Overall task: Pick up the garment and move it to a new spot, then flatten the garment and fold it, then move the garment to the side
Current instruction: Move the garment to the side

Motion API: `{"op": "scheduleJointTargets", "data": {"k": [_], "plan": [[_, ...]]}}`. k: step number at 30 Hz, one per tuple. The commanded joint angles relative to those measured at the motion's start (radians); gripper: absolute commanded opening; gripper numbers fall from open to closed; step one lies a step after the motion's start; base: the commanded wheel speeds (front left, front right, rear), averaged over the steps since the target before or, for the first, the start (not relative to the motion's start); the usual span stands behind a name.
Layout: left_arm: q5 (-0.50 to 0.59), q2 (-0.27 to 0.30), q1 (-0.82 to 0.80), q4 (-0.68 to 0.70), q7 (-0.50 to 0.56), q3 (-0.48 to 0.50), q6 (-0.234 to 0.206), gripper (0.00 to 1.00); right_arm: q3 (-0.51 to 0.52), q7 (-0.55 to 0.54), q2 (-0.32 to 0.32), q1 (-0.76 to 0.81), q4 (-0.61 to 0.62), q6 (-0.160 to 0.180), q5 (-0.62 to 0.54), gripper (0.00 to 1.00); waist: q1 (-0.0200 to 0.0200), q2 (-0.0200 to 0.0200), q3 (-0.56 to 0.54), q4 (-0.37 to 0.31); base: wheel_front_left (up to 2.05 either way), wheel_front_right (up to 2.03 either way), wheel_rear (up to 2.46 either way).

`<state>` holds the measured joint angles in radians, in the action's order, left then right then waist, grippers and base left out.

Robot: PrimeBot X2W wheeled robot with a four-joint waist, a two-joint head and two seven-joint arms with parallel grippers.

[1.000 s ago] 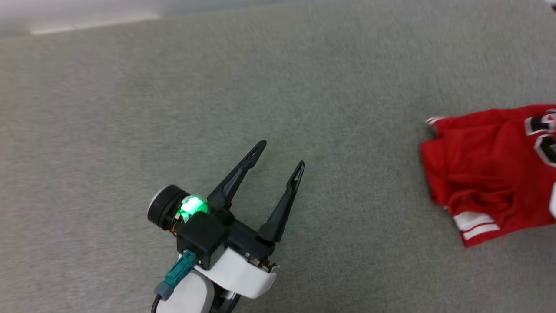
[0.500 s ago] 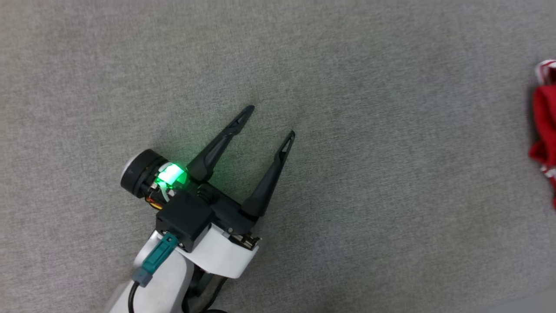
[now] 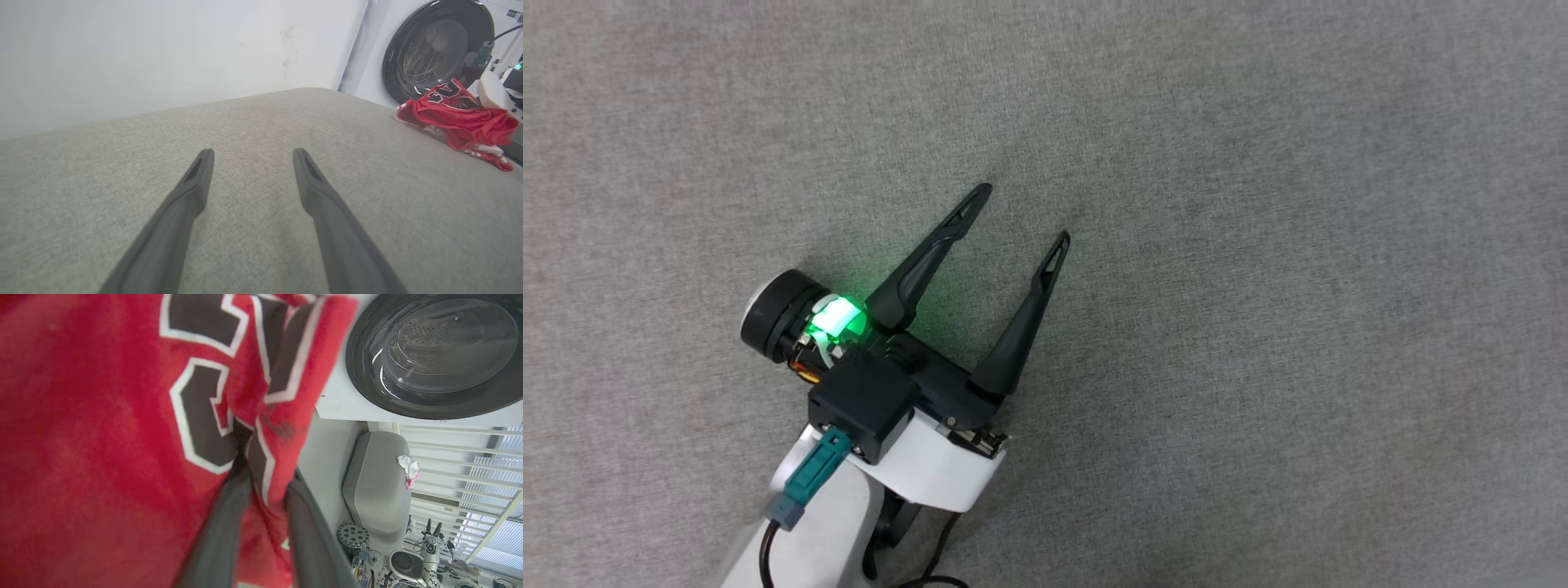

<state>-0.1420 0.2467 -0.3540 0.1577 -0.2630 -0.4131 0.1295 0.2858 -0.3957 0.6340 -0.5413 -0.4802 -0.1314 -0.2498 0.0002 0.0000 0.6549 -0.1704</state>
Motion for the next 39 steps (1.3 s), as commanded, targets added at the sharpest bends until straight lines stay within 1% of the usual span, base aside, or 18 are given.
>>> {"op": "scheduleJointTargets", "data": {"k": [1, 7, 12, 16, 20, 24, 28, 33, 36, 39], "plan": [[0.005, -0.007, 0.002, -0.003, -0.002, 0.003, 0.001, 1.00, 0.003, 0.005, -0.006, -0.021, 0.005, 0.001, -0.012, 1.00, -0.0002, 0.0000, -0.026, 0.001, 0.00, 0.00, 0.00], [-0.015, -0.046, 0.035, -0.021, -0.002, 0.028, 0.001, 1.00, -0.026, -0.005, -0.005, -0.026, 0.065, 0.001, -0.013, 1.00, -0.0002, 0.0000, -0.131, 0.009, 0.00, 0.00, 0.00], [-0.030, -0.077, 0.083, -0.033, -0.002, 0.085, 0.001, 1.00, -0.081, -0.002, -0.015, -0.021, 0.173, 0.001, 0.053, 1.00, -0.0002, 0.0000, -0.230, 0.034, 0.00, 0.00, 0.00], [-0.034, -0.096, 0.132, -0.040, -0.002, 0.146, 0.001, 1.00, -0.126, 0.016, -0.052, 0.002, 0.287, 0.001, 0.119, 1.00, -0.0002, 0.0000, -0.317, 0.069, 0.00, 0.00, 0.00], [-0.029, -0.116, 0.189, -0.039, -0.002, 0.216, 0.001, 1.00, -0.165, 0.070, -0.117, 0.044, 0.410, 0.001, 0.170, 1.00, -0.0002, 0.0000, -0.396, 0.108, 0.00, 0.00, 0.00], [-0.019, -0.128, 0.248, -0.033, -0.002, 0.271, 0.001, 1.00, -0.167, 0.151, -0.204, 0.115, 0.498, 0.001, 0.226, 1.00, -0.0002, 0.0000, -0.461, 0.149, 0.00, 0.00, 0.00], [-0.009, -0.142, 0.296, -0.043, -0.002, 0.313, 0.001, 1.00, -0.163, 0.232, -0.308, 0.210, 0.561, 0.001, 0.261, 1.00, -0.0002, 0.0000, -0.508, 0.193, 0.00, 0.00, 0.00], [-0.002, -0.152, 0.339, -0.075, -0.002, 0.334, 0.001, 1.00, -0.164, 0.333, -0.431, 0.327, 0.588, 0.001, 0.306, 1.00, -0.0002, 0.0000, -0.552, 0.235, 0.00, 0.00, 0.00], [-0.007, -0.163, 0.360, -0.096, -0.002, 0.349, 0.001, 1.00, -0.173, 0.401, -0.484, 0.390, 0.564, 0.001, 0.334, 1.00, -0.0002, 0.0000, -0.571, 0.252, 0.00, 0.00, 0.00], [0.000, -0.171, 0.376, -0.124, -0.002, 0.361, 0.001, 1.00, -0.175, 0.458, -0.519, 0.431, 0.534, 0.001, 0.353, 1.00, -0.0002, 0.0000, -0.584, 0.260, 0.00, 0.00, 0.00]]}}
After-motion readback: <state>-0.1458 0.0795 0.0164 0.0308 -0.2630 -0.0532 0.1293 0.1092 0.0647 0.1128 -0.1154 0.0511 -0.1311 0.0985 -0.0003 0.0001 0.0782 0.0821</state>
